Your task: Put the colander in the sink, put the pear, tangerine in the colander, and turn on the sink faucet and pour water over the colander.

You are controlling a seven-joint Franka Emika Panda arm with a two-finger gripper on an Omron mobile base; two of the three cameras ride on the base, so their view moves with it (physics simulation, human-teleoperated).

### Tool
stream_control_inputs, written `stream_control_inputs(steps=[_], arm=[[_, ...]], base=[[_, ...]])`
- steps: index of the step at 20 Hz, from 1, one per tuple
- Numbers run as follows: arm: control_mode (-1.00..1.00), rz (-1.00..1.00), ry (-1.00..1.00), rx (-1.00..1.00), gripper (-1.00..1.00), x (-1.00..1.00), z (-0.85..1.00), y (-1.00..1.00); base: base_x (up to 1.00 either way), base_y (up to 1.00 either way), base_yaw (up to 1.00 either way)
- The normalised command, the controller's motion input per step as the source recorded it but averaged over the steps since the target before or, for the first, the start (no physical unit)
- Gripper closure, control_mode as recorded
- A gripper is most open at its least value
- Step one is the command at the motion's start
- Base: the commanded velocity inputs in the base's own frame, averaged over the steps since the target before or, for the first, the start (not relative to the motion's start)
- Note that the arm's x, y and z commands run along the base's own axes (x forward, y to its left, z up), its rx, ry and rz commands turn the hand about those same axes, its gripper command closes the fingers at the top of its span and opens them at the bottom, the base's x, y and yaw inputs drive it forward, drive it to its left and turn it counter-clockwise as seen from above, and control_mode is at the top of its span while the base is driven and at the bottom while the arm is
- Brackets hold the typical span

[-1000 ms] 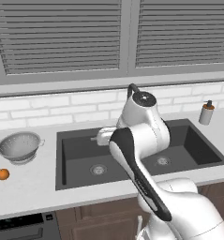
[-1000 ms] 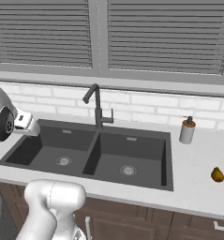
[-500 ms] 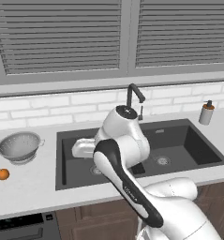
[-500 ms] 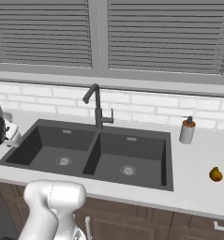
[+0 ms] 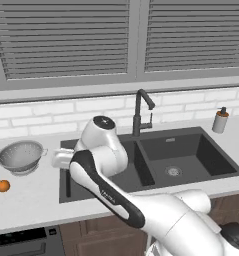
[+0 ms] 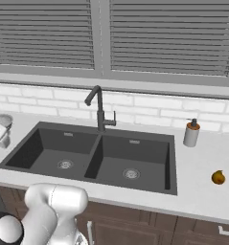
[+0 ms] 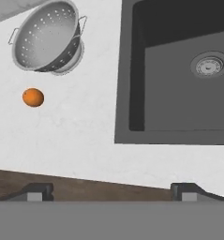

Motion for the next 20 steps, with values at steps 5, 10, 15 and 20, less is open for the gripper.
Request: stream_control_inputs(steps=[5,10,15,20], arm=[[-1.0,-0.07,0.0,0.01,-1.0,0.58,-0.31,0.13],[-1.0,-0.01,-0.01,0.13,-1.0,0.37,-0.06,0.15],[-1.0,-0.01,-0.07,0.07,-1.0,0.11,0.0,0.48],[-1.0,-0.11,-0.01,0.0,-1.0,0.2,0.0,0.48]], base=[[0.0,0.0,0.0],[0.0,0.0,0.0],[0.0,0.0,0.0],[0.0,0.0,0.0]])
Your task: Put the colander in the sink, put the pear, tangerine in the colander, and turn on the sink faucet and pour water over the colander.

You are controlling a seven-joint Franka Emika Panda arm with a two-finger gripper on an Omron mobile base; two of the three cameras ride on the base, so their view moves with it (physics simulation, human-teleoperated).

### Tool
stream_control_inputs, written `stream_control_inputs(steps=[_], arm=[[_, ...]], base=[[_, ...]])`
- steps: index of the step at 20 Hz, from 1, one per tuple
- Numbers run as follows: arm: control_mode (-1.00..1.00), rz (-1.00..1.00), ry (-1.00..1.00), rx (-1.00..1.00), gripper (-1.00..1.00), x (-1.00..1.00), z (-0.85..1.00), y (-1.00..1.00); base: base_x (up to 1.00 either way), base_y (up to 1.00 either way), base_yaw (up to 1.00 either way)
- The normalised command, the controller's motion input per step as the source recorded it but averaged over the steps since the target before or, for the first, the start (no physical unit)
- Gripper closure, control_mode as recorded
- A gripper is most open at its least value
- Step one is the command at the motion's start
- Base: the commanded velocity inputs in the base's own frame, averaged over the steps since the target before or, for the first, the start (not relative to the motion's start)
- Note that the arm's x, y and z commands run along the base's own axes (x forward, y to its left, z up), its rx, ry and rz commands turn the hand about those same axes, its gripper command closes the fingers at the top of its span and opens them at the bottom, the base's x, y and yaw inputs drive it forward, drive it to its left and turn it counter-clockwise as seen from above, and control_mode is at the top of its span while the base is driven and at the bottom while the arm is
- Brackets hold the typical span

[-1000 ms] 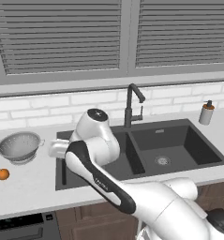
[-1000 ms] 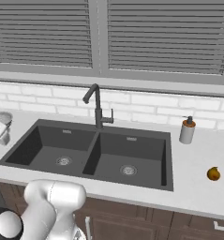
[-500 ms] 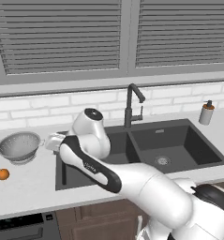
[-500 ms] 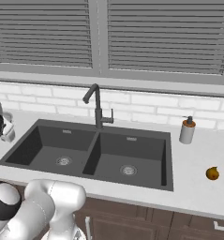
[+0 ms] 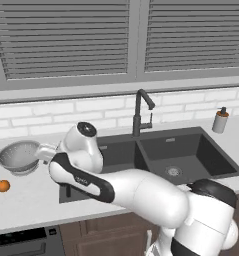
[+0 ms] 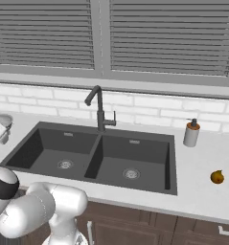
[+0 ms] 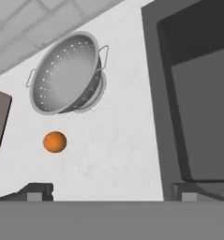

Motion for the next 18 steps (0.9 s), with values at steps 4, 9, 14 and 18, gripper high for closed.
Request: stream_control_inputs(steps=[4,9,14,18], arm=[[-1.0,-0.11,-0.01,0.0,-1.0,0.19,0.0,0.24],[-1.0,-0.07,0.0,0.0,-1.0,0.27,0.0,0.22],[-1.0,-0.07,0.0,0.0,-1.0,0.41,-0.06,0.3],[-1.0,-0.1,0.0,0.0,-1.0,0.46,-0.17,0.36]], base=[[0.0,0.0,0.0],[0.0,0.0,0.0],[0.0,0.0,0.0],[0.0,0.0,0.0]])
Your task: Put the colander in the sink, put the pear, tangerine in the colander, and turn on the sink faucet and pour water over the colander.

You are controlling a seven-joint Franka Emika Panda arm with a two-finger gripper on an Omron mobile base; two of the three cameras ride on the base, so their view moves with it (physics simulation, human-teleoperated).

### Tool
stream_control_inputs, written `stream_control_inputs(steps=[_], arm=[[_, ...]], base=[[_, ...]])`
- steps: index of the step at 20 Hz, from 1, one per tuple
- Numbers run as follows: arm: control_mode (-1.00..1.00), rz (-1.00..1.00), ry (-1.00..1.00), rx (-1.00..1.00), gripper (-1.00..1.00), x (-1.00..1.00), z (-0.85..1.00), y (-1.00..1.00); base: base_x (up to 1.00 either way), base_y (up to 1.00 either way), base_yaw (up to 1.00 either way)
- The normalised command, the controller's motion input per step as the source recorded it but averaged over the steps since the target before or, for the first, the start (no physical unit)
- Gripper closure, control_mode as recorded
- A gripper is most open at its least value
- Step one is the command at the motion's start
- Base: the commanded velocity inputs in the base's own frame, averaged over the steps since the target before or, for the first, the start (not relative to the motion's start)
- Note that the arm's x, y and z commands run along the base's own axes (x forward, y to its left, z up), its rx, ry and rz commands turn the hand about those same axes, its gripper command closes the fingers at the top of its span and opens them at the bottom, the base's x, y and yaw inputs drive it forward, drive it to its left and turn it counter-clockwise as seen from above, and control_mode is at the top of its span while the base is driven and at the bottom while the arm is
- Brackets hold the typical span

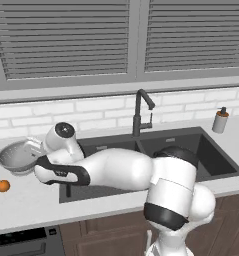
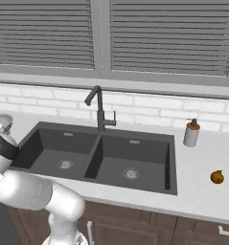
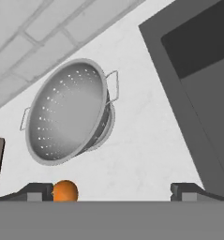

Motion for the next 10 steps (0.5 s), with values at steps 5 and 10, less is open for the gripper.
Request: stream_control_inputs(steps=[5,10], arm=[[-1.0,-0.1,0.03,0.0,-1.0,0.43,-0.23,0.31],[-1.0,-0.09,0.07,-0.01,-1.0,0.4,-0.31,0.31]], base=[[0.0,0.0,0.0],[0.0,0.0,0.0]])
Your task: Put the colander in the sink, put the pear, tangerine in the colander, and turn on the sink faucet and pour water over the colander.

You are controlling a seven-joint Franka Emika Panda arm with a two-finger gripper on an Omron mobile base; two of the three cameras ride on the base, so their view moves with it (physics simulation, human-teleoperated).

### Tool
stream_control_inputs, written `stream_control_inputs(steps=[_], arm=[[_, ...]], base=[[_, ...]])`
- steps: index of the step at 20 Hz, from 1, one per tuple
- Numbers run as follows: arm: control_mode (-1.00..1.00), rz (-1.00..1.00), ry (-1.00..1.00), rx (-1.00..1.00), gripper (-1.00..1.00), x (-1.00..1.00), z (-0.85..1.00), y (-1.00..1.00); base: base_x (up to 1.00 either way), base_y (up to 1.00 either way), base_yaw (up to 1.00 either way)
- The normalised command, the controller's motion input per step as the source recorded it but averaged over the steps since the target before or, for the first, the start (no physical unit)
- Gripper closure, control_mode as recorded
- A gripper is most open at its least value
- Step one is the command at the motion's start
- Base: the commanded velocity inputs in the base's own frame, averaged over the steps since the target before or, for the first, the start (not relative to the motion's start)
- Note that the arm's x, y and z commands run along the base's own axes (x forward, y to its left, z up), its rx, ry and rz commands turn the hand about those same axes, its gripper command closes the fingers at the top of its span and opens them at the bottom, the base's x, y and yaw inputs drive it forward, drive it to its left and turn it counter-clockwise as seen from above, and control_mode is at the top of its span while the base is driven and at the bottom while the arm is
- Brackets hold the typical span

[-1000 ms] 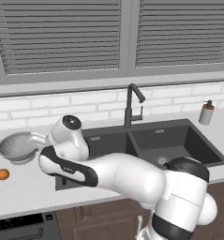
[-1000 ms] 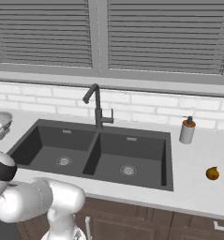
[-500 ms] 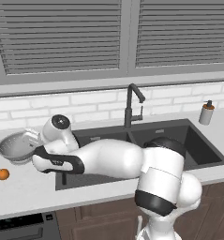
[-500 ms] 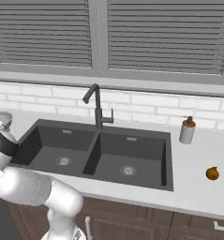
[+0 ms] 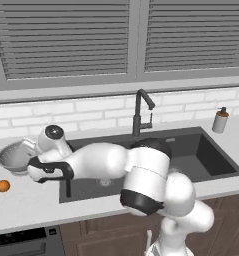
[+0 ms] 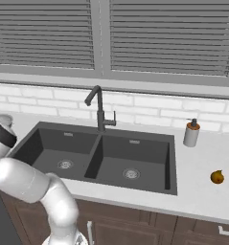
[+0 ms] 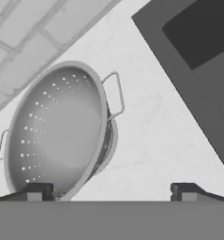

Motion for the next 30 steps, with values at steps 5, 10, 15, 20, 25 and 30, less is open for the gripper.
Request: stream_control_inputs(steps=[5,10,15,20,25,30], arm=[[-1.0,-0.07,0.09,-0.02,-1.0,0.5,-0.35,0.37],[-1.0,-0.07,0.09,-0.03,-1.0,0.53,-0.33,0.41],[-1.0,-0.07,0.07,-0.04,-1.0,0.46,-0.34,0.41],[-1.0,-0.08,0.05,-0.04,1.0,0.29,-0.29,0.41],[-1.0,-0.17,0.0,0.01,1.0,-0.11,-0.31,-0.08],[-1.0,-0.37,-0.05,0.15,1.0,-0.47,-0.3,-0.77]], base=[[0.0,0.0,0.0],[0.0,0.0,0.0],[0.0,0.0,0.0],[0.0,0.0,0.0],[0.0,0.0,0.0],[0.0,0.0,0.0]])
